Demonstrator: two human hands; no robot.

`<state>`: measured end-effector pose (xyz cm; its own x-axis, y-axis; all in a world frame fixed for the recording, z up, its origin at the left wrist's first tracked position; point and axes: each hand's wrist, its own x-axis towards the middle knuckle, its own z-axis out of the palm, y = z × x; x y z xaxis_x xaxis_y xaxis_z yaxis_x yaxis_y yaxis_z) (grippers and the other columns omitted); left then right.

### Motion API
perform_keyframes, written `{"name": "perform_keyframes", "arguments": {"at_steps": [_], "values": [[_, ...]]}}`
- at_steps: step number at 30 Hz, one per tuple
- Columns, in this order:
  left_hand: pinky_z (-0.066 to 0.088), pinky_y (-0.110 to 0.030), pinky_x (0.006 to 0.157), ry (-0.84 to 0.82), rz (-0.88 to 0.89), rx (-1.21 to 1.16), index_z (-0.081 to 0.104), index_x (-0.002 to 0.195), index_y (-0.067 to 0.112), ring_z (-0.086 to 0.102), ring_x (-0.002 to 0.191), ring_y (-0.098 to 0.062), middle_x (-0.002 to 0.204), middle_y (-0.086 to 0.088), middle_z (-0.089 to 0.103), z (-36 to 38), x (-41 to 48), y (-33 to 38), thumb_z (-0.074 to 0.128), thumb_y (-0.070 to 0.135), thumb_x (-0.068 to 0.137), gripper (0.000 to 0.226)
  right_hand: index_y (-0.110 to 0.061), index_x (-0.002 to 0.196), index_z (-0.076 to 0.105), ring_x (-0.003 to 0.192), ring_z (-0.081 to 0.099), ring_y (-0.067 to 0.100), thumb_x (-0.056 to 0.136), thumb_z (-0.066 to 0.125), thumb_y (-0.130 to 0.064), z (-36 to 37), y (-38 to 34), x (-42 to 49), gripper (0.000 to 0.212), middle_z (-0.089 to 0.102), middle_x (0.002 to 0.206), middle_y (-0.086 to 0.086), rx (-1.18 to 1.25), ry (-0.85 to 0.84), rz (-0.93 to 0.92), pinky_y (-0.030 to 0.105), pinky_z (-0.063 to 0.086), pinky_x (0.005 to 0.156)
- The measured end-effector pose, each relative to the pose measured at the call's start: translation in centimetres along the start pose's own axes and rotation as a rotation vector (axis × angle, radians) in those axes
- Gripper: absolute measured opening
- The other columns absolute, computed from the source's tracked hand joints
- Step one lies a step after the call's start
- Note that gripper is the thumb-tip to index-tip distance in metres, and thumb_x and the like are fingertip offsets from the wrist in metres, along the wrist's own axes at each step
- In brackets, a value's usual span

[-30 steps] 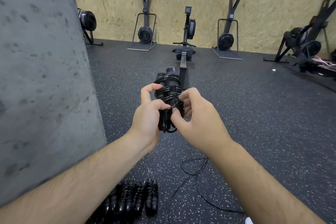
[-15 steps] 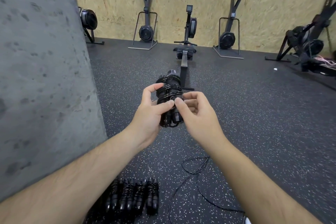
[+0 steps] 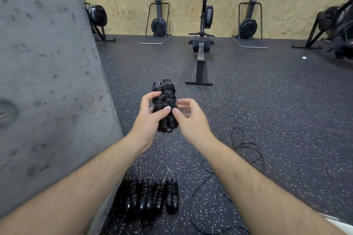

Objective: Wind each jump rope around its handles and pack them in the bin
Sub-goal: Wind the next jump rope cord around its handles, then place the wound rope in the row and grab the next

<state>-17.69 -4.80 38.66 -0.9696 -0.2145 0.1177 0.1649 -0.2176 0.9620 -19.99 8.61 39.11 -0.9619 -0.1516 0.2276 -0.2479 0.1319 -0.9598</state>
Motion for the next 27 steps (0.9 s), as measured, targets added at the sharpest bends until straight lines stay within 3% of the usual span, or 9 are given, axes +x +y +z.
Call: {"name": "perform_keyframes", "arguments": {"at_steps": [4,8,11,14,18,21,24,25,27], "values": [[0.052,-0.055,0.091,0.042,-0.016,0.078,0.061,0.118,0.040,0.062,0.118,-0.042,0.124,-0.016,0.068,-1.9,0.1,-0.4,0.053,0.004,0.089,0.046,-0.028,0.107,0.057,0.093,0.062,0.008,0.099,0.056,-0.017,2.6,1.7,0.6,0.014,0.061,0.112,-0.007,-0.060,0.017,0.016,0.026,0.052,0.083],[0.057,-0.042,0.073,0.102,-0.005,0.239,0.049,0.123,0.037,0.069,0.093,-0.029,0.111,-0.020,0.070,-4.0,0.2,-1.8,0.053,-0.008,0.091,0.056,-0.021,0.112,0.060,0.100,0.057,0.008,0.099,0.051,-0.013,5.8,3.5,1.4,0.018,0.058,0.115,-0.002,-0.163,0.060,0.023,0.030,0.047,0.095],[0.055,-0.037,0.071,0.196,-0.009,0.259,0.039,0.123,0.029,0.070,0.084,-0.020,0.106,-0.017,0.073,-4.7,0.3,-4.0,0.061,-0.008,0.090,0.055,-0.021,0.118,0.059,0.106,0.058,0.014,0.100,0.046,-0.021,8.2,4.9,1.2,0.022,0.061,0.119,-0.001,-0.204,0.030,0.105,0.035,0.047,0.096],[0.054,-0.036,0.070,0.267,-0.045,0.233,0.041,0.120,0.030,0.071,0.084,-0.017,0.104,-0.008,0.076,-5.4,0.3,-7.7,0.069,-0.001,0.088,0.052,-0.019,0.119,0.058,0.106,0.061,0.016,0.098,0.052,-0.042,9.2,7.1,1.4,0.031,0.066,0.115,-0.003,-0.202,-0.056,0.227,0.030,0.045,0.086],[0.053,-0.032,0.093,0.228,-0.107,0.330,0.057,0.109,0.028,0.066,0.094,0.003,0.106,0.006,0.069,-7.0,-0.3,-13.2,0.056,-0.007,0.090,0.039,-0.019,0.111,0.059,0.087,0.067,0.007,0.075,0.074,-0.060,9.8,12.2,0.5,0.056,0.069,0.099,-0.008,-0.041,-0.043,0.465,0.025,0.050,0.069],[0.048,-0.023,0.091,0.188,-0.155,0.456,0.060,0.109,0.030,0.063,0.106,-0.007,0.110,0.011,0.067,-8.6,-0.1,-17.5,0.059,-0.003,0.089,0.039,-0.014,0.117,0.062,0.086,0.073,0.015,0.059,0.081,-0.057,10.2,18.6,-0.3,0.076,0.075,0.102,0.001,0.102,0.003,0.630,0.037,0.060,0.083],[0.047,-0.021,0.087,0.151,-0.246,0.584,0.057,0.114,0.037,0.060,0.105,-0.006,0.117,0.011,0.062,-10.6,-0.4,-23.0,0.066,0.013,0.091,0.034,-0.012,0.106,0.066,0.076,0.070,0.021,0.081,0.078,-0.035,10.1,23.5,-1.3,0.036,0.075,0.093,0.007,0.131,-0.045,0.766,0.036,0.060,0.074],[0.048,-0.020,0.086,0.136,-0.321,0.574,0.056,0.118,0.036,0.061,0.103,-0.005,0.117,0.008,0.062,-11.1,-0.8,-24.9,0.067,0.016,0.092,0.034,-0.013,0.102,0.068,0.080,0.071,0.023,0.086,0.076,-0.029,10.2,25.3,-1.6,0.024,0.075,0.094,0.007,0.127,-0.048,0.802,0.037,0.060,0.078],[0.052,-0.026,0.088,0.118,-0.450,0.538,0.054,0.122,0.034,0.065,0.099,-0.010,0.113,0.003,0.065,-11.8,-1.7,-28.8,0.067,0.020,0.094,0.034,-0.016,0.102,0.069,0.089,0.072,0.023,0.089,0.073,-0.028,10.6,28.6,-2.3,0.018,0.075,0.099,0.006,0.091,-0.045,0.854,0.041,0.058,0.088]]}}
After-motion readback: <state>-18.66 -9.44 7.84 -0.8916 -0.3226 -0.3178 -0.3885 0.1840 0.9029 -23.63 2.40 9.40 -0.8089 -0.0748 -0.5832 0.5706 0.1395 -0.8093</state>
